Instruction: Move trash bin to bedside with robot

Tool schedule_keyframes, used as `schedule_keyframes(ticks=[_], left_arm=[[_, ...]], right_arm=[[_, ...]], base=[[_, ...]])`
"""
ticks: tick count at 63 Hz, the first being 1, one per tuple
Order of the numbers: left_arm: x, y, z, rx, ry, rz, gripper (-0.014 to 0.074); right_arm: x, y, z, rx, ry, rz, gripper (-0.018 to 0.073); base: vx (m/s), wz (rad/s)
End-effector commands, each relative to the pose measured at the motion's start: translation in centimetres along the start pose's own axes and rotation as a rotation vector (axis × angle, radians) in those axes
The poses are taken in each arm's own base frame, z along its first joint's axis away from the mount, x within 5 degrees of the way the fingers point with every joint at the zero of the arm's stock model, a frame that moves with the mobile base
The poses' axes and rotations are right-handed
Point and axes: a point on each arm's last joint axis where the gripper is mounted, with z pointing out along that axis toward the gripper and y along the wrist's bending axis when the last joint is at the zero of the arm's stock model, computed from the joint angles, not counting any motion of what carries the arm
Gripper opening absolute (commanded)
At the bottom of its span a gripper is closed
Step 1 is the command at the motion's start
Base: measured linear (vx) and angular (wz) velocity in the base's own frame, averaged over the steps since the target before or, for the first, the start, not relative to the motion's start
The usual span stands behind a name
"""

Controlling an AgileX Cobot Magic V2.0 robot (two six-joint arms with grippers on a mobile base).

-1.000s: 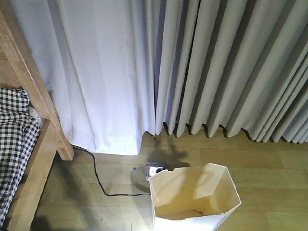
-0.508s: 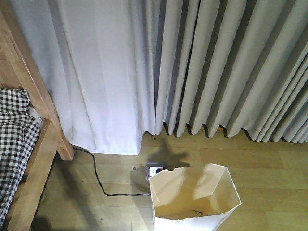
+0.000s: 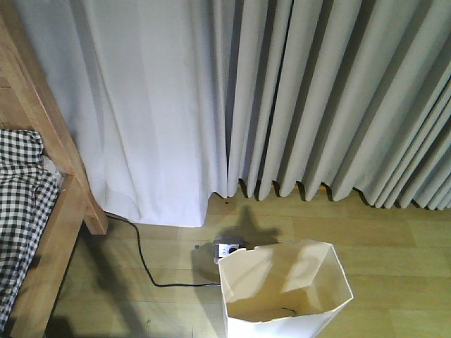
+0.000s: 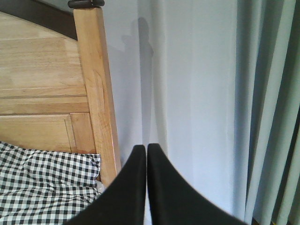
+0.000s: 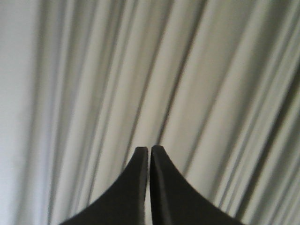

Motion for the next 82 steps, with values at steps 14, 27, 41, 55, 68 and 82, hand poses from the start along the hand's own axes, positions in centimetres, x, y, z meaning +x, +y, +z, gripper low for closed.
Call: schedule_keyframes(ticks=[14,27,41,55,68,82], left_arm=[[-1.5,-0.1,-0.2,0.011,-0.102,-0.007,-0.0006],[-1.5,-0.1,-0.2,0.011,-0.102,-0.007,-0.0006],[-1.5,-0.1,-0.2,0.011,-0.102,-0.007,-0.0006],[-1.5,-0.1,-0.2,0.011,-0.102,-0.007,-0.0006],[-1.5,-0.1,-0.2,0.011,-0.102,-0.007,-0.0006],[-1.5,-0.1,-0.2,0.011,-0.102,-0.007,-0.0006]], right_arm=[[4.6,0.4,-0.4,0.064,-0.11,0.086,-0.0009],[5.9,0.6,-0.5,0.062,-0.082,0.139,-0.0009],[5.9,0.6,-0.7,0.062,-0.091,0.171,-0.0009],[5.8,1.1,-0.7,-0.025,-0.099,0.155,-0.0009],[5.8,1.2,-0.7,-0.04,-0.1,0.179,-0.0009],[5.8,1.2,-0.7,-0.04,-0.1,0.161,-0.0009]], base=[[0.0,0.0],[0.0,0.0],[0.0,0.0],[0.0,0.0],[0.0,0.0],[0.0,0.0]])
